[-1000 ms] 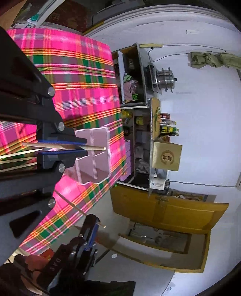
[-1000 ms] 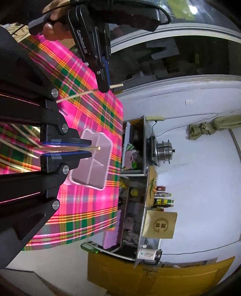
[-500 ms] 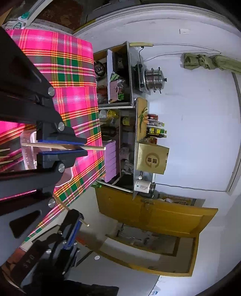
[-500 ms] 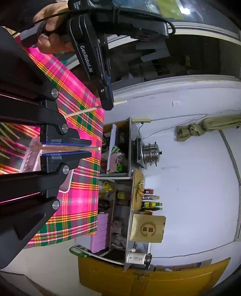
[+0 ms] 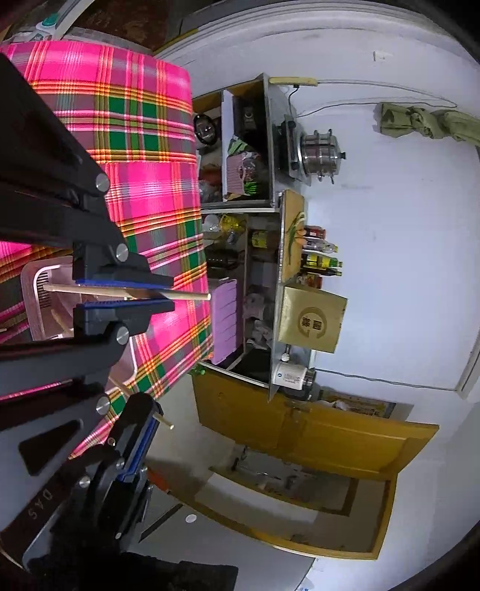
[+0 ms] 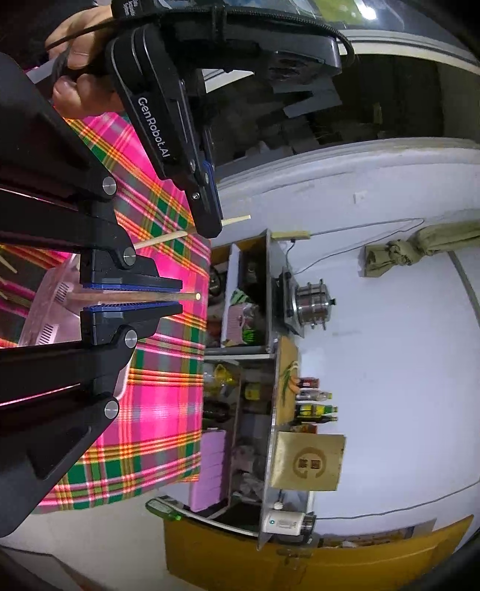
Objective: Organize utensils
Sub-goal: 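Lift both held chopsticks upright and carry them over the pink basket, then lower both chopsticks into the basket compartments and open both tools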
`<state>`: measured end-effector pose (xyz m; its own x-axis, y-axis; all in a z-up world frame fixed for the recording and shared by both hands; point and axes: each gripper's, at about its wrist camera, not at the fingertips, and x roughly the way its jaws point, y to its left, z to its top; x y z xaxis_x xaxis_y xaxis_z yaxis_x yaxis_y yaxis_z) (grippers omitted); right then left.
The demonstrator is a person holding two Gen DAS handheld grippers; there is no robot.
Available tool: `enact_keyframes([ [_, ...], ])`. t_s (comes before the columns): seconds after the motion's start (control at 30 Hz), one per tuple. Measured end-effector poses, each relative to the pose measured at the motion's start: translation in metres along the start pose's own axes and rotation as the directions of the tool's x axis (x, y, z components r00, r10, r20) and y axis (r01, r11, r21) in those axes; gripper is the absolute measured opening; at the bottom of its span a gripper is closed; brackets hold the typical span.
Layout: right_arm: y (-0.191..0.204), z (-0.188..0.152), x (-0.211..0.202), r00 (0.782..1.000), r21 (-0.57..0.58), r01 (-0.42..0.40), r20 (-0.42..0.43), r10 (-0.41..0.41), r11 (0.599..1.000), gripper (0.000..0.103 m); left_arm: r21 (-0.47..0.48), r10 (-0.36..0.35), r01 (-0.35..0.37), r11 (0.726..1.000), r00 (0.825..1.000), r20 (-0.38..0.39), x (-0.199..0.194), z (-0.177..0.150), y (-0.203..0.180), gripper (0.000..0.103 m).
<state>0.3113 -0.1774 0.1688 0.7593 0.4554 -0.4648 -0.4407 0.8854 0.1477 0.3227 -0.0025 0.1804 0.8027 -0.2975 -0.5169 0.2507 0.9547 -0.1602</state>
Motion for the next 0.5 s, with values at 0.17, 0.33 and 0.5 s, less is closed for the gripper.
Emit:
enact_keyframes([
  [0.17,-0.006,-0.015,0.022,0.999,0.022,0.003,-0.051,-0.002,1.0,0.005,-0.027,-0.005,0.004,1.0,0.999,-0.039,0.019,-0.014,0.008,0.006],
  [0.33,-0.009,-0.025,0.035,0.996,0.038,0.007,-0.085,-0.004,0.999,0.005,-0.035,-0.004,0.002,0.999,0.998,-0.069,0.033,-0.024,0.014,0.006],
  [0.5,-0.012,-0.03,0.042,0.994,0.048,0.01,-0.108,-0.005,0.999,0.005,-0.044,-0.003,-0.001,0.999,0.996,-0.088,0.041,-0.032,0.018,0.006],
])
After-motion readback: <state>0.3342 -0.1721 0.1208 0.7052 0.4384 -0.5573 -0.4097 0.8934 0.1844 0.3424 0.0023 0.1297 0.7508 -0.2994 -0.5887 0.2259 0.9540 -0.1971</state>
